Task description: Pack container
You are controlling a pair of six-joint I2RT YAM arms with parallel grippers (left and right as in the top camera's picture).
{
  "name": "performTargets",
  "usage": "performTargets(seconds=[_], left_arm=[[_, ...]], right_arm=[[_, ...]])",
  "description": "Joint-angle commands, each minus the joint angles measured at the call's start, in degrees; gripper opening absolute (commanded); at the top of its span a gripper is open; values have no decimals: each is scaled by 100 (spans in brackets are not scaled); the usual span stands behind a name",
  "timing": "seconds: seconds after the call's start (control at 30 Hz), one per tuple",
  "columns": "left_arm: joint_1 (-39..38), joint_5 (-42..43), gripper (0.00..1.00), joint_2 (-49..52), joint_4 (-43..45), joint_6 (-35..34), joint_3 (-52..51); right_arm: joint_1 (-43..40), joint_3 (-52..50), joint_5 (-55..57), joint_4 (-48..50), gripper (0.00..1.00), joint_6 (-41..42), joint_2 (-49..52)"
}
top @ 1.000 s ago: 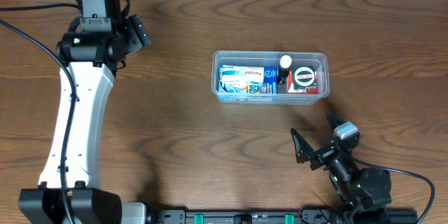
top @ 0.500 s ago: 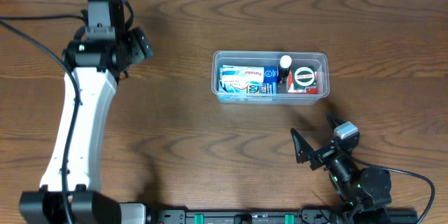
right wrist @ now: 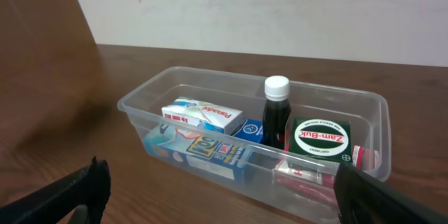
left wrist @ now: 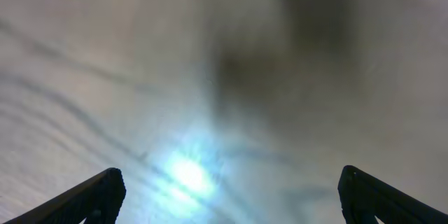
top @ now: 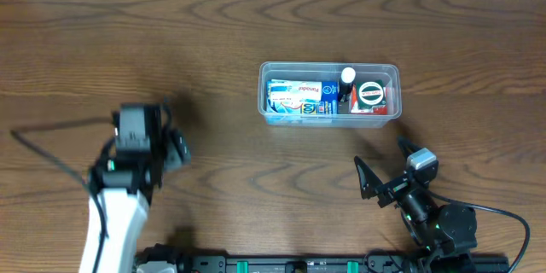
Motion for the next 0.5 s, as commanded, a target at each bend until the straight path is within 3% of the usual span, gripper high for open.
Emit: performTargets(seconds=[0.0, 0.23, 0.47], left_arm=[[7, -7, 98, -750, 0, 76, -678], [11, -7, 98, -2262, 0, 76, -1930], [11, -28, 98, -3145, 83, 79, -2507]], right_arm=[[0, -33, 17, -2, 99, 63, 0], [0, -33, 17, -2, 99, 63, 0], [0, -33, 17, -2, 99, 63, 0]])
